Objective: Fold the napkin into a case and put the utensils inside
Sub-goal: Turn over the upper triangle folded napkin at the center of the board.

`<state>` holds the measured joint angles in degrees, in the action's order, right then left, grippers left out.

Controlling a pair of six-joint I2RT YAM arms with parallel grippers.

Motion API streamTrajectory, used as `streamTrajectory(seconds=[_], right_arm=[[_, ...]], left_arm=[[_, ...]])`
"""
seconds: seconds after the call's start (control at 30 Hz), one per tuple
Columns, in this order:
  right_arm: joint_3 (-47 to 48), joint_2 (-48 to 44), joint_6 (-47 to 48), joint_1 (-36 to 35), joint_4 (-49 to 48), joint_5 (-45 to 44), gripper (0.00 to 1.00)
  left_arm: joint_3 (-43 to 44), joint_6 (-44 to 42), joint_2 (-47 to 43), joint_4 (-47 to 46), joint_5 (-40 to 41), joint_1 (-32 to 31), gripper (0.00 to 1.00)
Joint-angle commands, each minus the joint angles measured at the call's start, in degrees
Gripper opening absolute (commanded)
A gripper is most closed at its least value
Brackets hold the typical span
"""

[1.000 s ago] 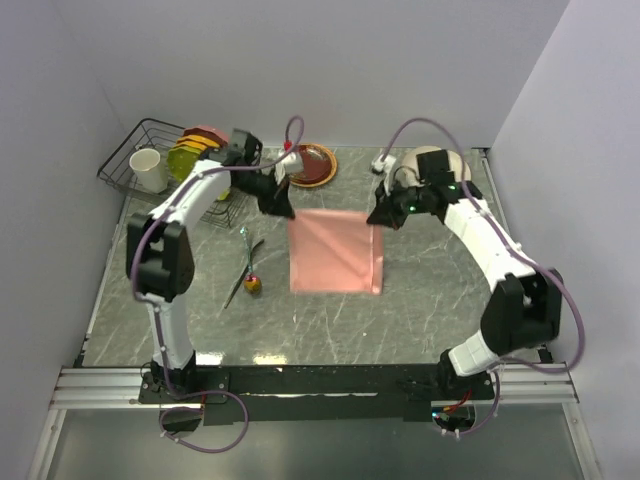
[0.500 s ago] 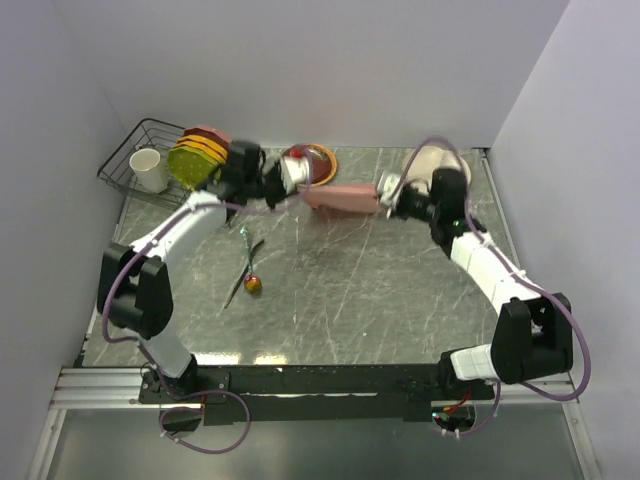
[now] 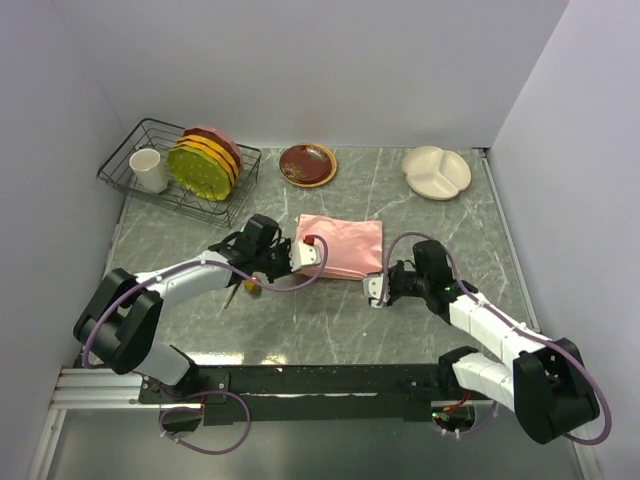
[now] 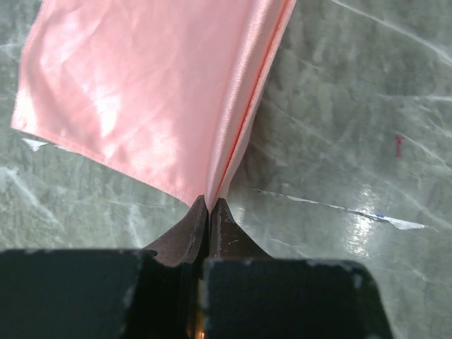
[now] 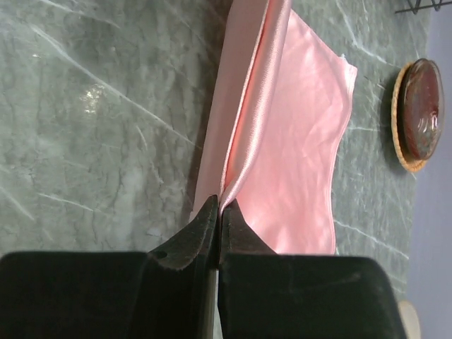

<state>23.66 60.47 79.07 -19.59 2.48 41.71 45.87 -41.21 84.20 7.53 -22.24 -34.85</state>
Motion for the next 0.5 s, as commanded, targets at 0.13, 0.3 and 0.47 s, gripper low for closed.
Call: streamTrajectory(seconds=[0.13,0.3,0.47], right_arm=[[14.9,3.0,-15.9,5.5,-4.1,-5.8,0.00],[25.5,6.9,-18.9,9.0,-5.7,-4.7,0.00],[33.3,15.1,-18.0,10.7,-9.9,-5.1,0.00]], left_arm=[[21.1,9.2,3.1,6.8,2.5,5.8,0.01],[33.0,7.7,6.8,7.7,4.4,6.4,0.01],[40.5,5.4,14.0,5.0,8.8,7.6,0.01]])
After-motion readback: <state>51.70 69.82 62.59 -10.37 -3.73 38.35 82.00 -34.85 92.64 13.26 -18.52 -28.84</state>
